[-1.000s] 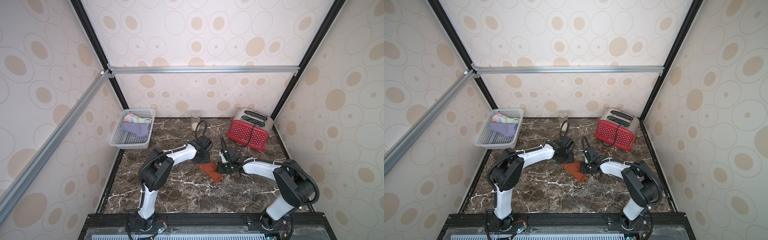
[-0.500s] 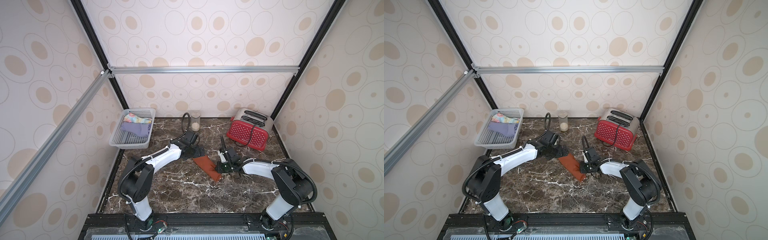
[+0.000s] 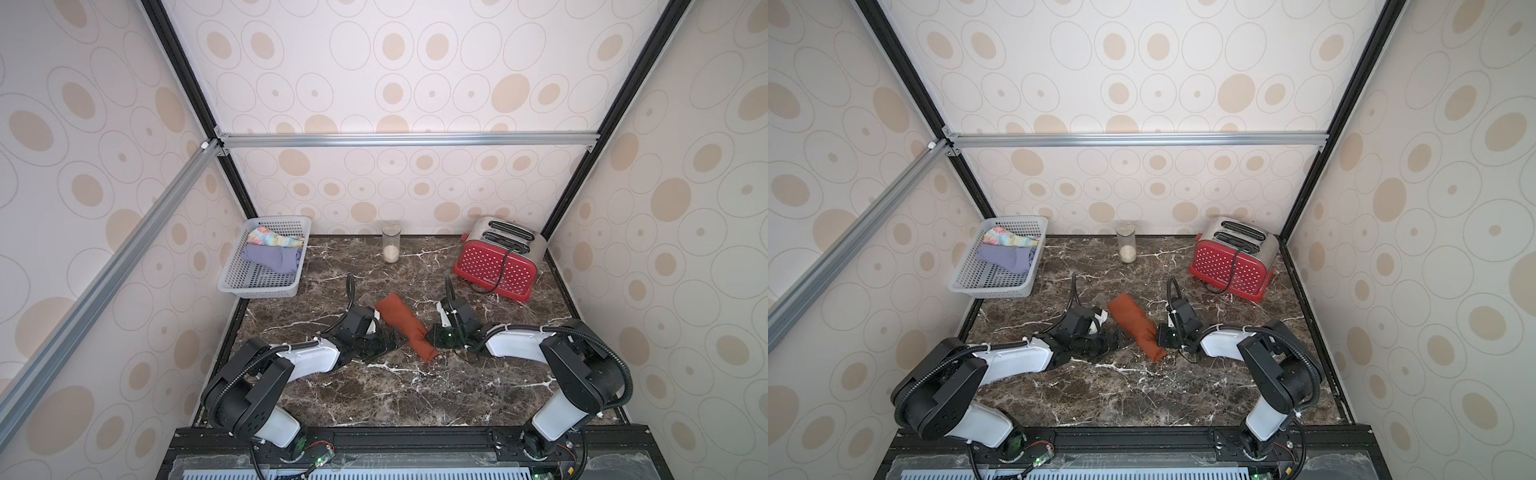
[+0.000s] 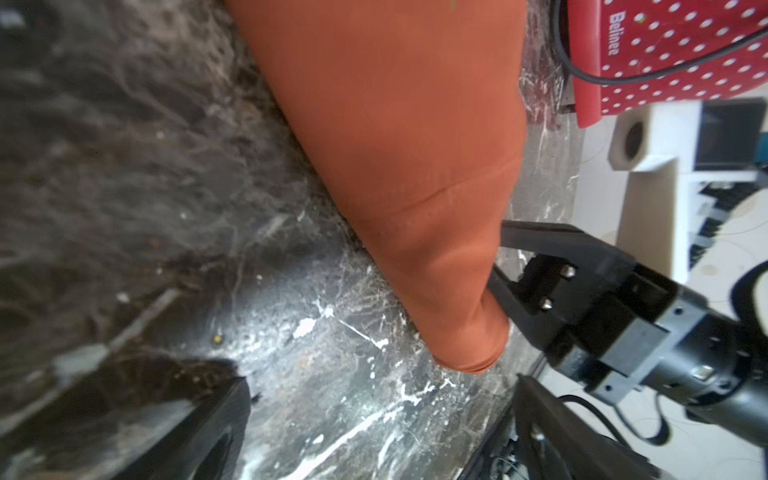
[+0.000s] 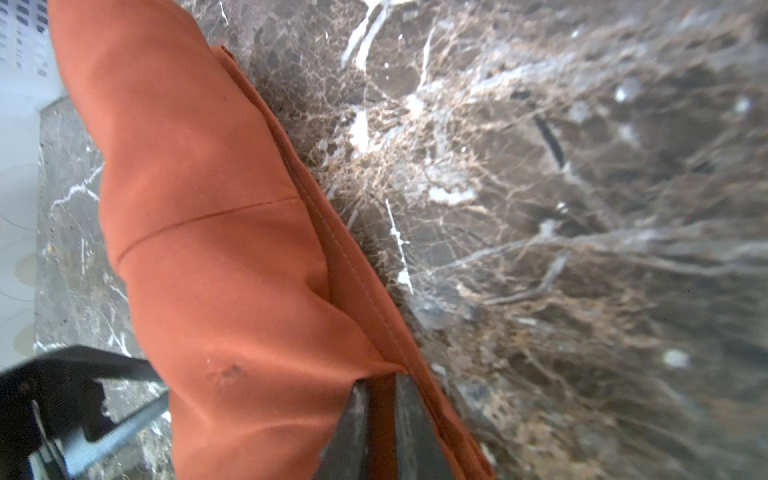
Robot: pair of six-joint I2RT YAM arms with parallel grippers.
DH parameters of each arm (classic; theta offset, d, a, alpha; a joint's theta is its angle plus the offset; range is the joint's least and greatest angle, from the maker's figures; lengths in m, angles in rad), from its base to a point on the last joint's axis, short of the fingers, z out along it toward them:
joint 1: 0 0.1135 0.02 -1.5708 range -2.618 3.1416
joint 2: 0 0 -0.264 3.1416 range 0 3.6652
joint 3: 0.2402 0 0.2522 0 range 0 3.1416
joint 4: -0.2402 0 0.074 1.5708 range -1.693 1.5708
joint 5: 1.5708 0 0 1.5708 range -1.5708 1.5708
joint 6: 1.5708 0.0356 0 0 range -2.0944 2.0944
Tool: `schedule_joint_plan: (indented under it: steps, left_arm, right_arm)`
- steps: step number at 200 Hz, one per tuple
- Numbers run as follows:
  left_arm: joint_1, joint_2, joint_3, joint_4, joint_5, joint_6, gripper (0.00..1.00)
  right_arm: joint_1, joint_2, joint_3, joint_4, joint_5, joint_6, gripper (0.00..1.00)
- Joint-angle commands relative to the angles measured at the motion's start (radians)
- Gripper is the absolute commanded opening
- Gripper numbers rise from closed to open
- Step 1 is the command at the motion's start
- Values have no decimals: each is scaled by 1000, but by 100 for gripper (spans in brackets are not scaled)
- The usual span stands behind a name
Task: Roll up the skirts
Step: Pick up the skirt from the center of the board.
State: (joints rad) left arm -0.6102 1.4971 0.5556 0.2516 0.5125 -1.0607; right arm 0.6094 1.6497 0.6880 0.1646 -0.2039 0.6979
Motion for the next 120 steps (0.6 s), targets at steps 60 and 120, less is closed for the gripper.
schedule_joint_plan:
  steps: [60,120]
  left_arm:
    - [-56,148,-137,428,60,-204,79]
    - [-29,273,-104,405,8,-167,36]
  right_arm:
    - [142,86,-179,155,29,395,15]
    - [231,98,-222,304,92,593,15]
